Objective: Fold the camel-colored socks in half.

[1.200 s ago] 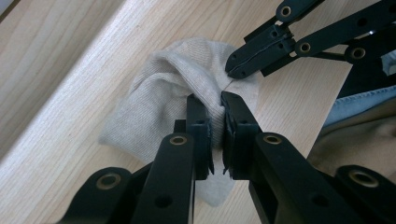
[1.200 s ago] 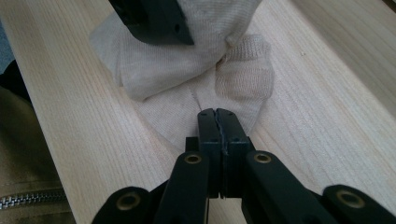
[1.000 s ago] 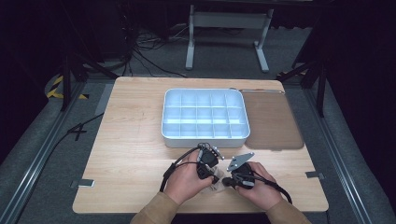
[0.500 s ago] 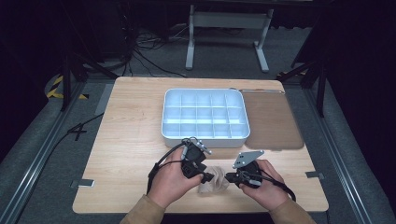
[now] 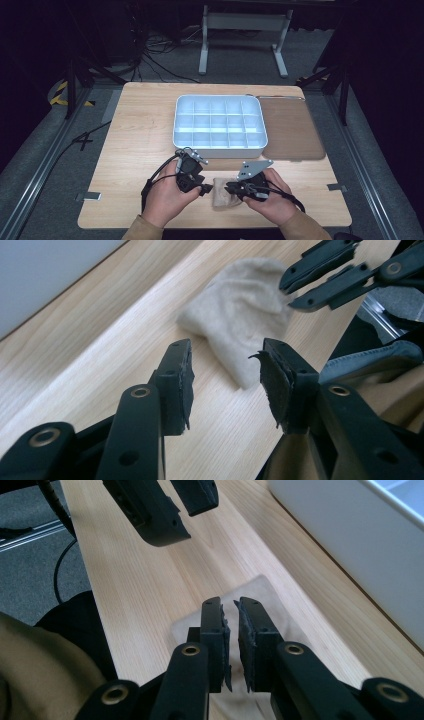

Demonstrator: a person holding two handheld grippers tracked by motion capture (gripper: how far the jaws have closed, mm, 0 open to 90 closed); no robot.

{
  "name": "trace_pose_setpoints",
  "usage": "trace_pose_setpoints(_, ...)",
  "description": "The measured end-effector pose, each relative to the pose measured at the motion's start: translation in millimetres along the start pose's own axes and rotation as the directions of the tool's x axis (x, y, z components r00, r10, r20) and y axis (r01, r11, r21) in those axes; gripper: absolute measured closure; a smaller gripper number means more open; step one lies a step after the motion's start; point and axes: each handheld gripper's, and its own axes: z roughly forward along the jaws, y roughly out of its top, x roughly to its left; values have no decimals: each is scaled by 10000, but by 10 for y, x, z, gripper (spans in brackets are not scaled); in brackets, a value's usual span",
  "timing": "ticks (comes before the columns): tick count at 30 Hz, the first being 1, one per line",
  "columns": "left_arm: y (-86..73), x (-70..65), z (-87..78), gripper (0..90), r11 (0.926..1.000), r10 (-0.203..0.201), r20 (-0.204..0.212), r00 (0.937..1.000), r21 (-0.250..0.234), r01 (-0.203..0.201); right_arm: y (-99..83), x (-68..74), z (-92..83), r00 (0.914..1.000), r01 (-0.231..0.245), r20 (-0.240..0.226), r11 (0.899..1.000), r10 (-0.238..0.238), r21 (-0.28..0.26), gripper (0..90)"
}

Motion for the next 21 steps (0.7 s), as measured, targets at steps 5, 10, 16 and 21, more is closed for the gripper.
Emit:
trace_pose_setpoints(5, -59, 33, -13, 569, 9997, -230, -163, 9996, -21, 230, -5, -24, 215, 9999, 160, 29, 9982, -162, 581, 801)
trace_pose_setpoints(10, -26, 32, 28, 580, 9998, -3, -126, 9999, -215, 0, -51, -66, 217, 9998, 34, 168, 9963, -48, 853, 801)
trace_pose_setpoints(16, 98, -43, 212, 685, 9935, 771, -247, 9967, -816, -789, -147, -122, 181, 9990, -210, 419, 9951, 170, 962, 801)
trace_pose_setpoints(21, 178, -119, 451, 759, 9852, 1473, -208, 9889, -860, -1486, -215, -146, 144, 9976, -431, 573, 9950, 380, 897, 798)
